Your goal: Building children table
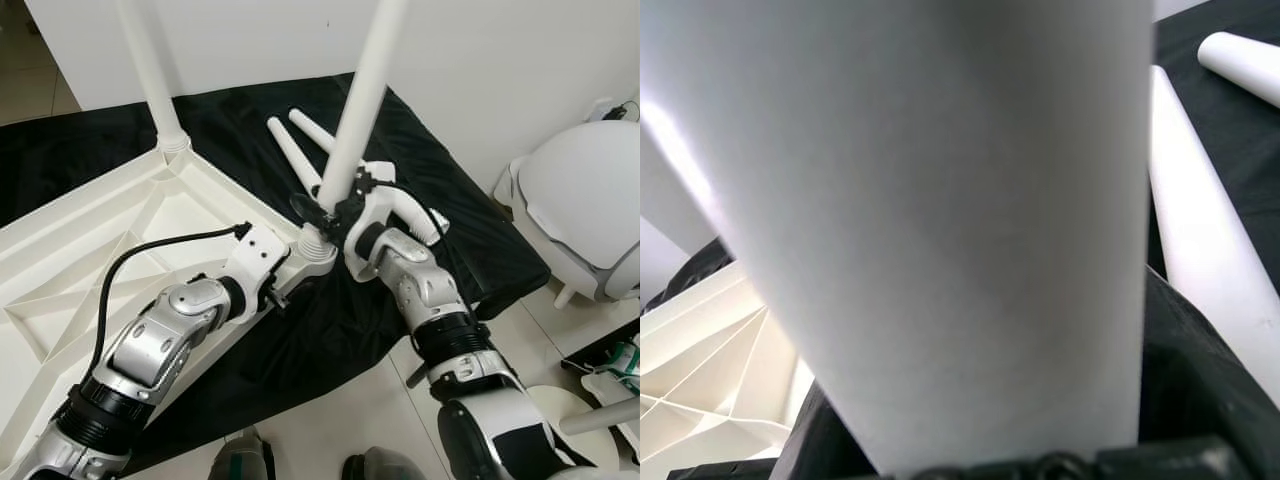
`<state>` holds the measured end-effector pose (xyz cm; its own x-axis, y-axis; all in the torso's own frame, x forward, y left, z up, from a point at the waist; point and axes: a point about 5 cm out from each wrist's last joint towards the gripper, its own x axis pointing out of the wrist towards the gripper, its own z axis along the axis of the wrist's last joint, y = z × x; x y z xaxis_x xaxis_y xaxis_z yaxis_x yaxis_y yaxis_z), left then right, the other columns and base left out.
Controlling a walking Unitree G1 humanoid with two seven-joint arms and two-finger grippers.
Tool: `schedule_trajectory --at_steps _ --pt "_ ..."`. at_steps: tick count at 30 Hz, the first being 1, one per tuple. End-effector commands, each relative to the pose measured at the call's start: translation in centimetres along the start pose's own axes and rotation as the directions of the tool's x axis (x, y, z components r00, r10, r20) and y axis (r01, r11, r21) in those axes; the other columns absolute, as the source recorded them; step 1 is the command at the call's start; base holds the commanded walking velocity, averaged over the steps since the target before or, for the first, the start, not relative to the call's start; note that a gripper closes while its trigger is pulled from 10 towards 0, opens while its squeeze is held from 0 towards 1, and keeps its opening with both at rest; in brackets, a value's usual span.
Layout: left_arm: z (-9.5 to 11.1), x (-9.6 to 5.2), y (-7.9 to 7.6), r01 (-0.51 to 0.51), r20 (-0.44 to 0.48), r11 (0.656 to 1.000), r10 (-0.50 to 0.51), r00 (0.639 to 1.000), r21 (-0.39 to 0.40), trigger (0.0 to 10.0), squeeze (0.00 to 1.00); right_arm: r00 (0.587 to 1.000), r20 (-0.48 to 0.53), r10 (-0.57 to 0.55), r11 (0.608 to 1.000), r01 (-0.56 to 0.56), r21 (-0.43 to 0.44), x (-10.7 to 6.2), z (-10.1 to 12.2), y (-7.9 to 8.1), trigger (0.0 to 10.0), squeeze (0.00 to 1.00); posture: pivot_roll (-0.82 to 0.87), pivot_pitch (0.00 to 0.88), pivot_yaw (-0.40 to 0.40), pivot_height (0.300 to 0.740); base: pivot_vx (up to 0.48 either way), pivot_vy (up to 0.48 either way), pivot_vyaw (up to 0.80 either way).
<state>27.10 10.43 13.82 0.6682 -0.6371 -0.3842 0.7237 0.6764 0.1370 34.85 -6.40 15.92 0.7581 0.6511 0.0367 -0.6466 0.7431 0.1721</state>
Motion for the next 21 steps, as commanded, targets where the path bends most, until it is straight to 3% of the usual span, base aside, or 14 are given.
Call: schedule_trajectory --at_steps 1,12,21 --pt "0.0 -0.3 0.2 -0.02 -0.006 1.0 0.02 1.0 0.012 10.0 0.0 1.0 -0.011 -0.01 1.0 0.01 0.003 -0.4 -0.1 -0.4 10.0 0.0 0.0 0.018 -0.008 0.74 0.0 0.0 0.0" --pt "0.2 -0.1 0.1 -0.021 0.0 1.0 0.021 1.0 0.016 10.0 0.0 0.999 -0.03 -0.041 0.998 0.04 -0.05 -0.7 0.0 -1.1 10.0 0.0 -0.01 0.005 -0.01 0.74 0.0 0.0 0.0" --pt "0.7 0.0 -0.1 -0.022 0.022 1.0 0.022 1.0 0.016 10.0 0.0 0.997 -0.078 -0.03 0.977 0.013 -0.213 0.0 -1.2 0.3 10.0 0.0 0.0 0.001 -0.013 0.74 0.0 0.0 0.0"
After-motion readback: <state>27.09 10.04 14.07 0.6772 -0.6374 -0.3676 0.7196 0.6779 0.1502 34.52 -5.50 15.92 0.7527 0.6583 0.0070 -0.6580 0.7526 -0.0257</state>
